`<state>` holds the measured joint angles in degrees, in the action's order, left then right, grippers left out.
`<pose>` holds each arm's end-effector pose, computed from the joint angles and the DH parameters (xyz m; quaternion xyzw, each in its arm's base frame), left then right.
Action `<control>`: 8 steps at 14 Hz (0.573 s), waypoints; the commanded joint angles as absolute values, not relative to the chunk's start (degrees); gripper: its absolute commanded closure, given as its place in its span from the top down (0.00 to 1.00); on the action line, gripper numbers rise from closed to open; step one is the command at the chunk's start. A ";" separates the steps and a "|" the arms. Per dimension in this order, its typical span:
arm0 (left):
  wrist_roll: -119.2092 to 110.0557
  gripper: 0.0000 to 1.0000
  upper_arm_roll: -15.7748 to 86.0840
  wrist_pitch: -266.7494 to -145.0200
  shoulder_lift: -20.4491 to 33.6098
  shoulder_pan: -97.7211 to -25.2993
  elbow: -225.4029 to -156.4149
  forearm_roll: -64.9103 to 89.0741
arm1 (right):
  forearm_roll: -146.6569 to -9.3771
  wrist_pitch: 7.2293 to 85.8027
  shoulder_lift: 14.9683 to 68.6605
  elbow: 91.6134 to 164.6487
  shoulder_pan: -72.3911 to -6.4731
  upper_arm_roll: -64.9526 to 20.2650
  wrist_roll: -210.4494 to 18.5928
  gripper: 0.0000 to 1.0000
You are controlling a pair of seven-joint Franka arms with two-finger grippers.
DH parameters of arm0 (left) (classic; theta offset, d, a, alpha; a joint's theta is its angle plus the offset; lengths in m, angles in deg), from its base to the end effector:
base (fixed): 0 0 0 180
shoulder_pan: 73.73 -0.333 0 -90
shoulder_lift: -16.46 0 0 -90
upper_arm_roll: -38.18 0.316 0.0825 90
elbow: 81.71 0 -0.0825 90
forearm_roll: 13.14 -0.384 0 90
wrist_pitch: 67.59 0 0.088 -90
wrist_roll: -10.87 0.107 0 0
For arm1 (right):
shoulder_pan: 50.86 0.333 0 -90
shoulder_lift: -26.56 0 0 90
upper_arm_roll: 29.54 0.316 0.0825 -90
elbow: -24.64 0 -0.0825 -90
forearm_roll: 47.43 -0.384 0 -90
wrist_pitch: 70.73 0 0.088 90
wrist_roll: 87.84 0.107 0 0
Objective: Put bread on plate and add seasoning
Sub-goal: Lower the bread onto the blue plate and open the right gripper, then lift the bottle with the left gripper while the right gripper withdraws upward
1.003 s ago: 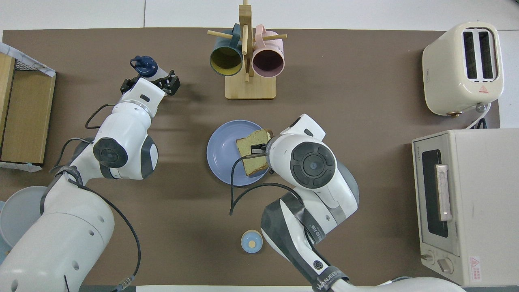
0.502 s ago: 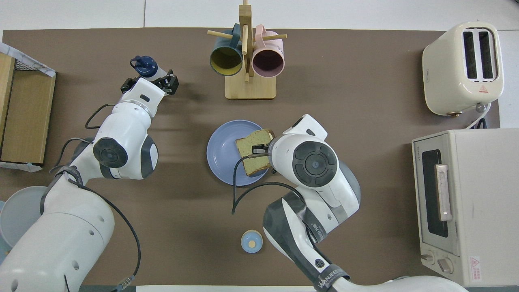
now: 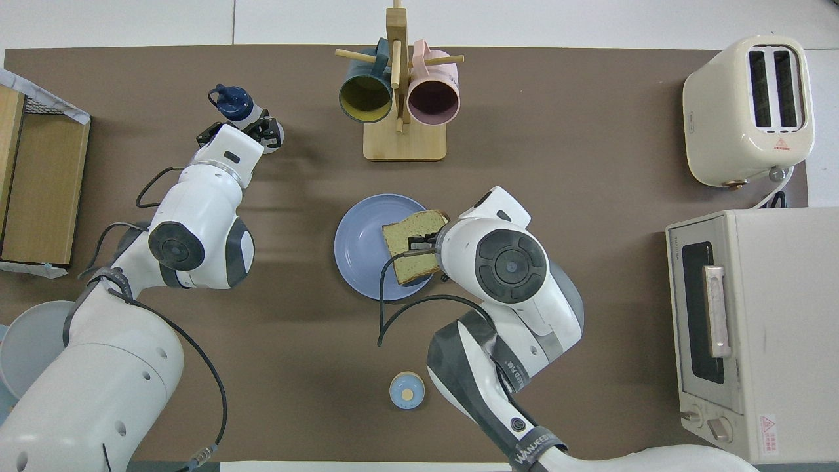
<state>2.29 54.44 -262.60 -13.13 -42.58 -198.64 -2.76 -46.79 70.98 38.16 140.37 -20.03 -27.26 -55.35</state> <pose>0.6254 -0.1641 0.3006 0.9053 -0.0058 0.4221 0.0469 0.5127 0.3334 0.3770 -0.9921 -0.0084 -0.1053 0.0678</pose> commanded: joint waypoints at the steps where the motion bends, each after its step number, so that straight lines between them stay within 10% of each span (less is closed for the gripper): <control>1: 2.25 0.00 55.15 -263.15 -14.38 -42.52 -196.94 -1.98 | -47.87 71.74 37.37 139.87 -21.76 -26.82 -57.08 0.60; 3: 3.13 0.00 55.32 -262.36 -14.38 -42.79 -196.32 -2.59 | -47.87 71.74 38.16 137.95 -23.25 -26.82 -59.01 0.67; 5: 3.13 0.00 55.32 -258.95 -14.12 -43.58 -195.10 -4.96 | -47.87 71.74 38.34 137.76 -23.52 -26.91 -59.01 1.00; 8: 4.71 0.00 55.32 -243.16 -12.02 -44.89 -188.61 -6.02 | -47.87 71.39 37.55 137.76 -23.17 -26.82 -59.19 1.00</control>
<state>3.15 55.12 -251.95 -13.01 -43.66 -193.54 -4.78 -46.79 71.38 38.07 138.01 -22.87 -27.28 -57.69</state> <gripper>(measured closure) 0.590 0.000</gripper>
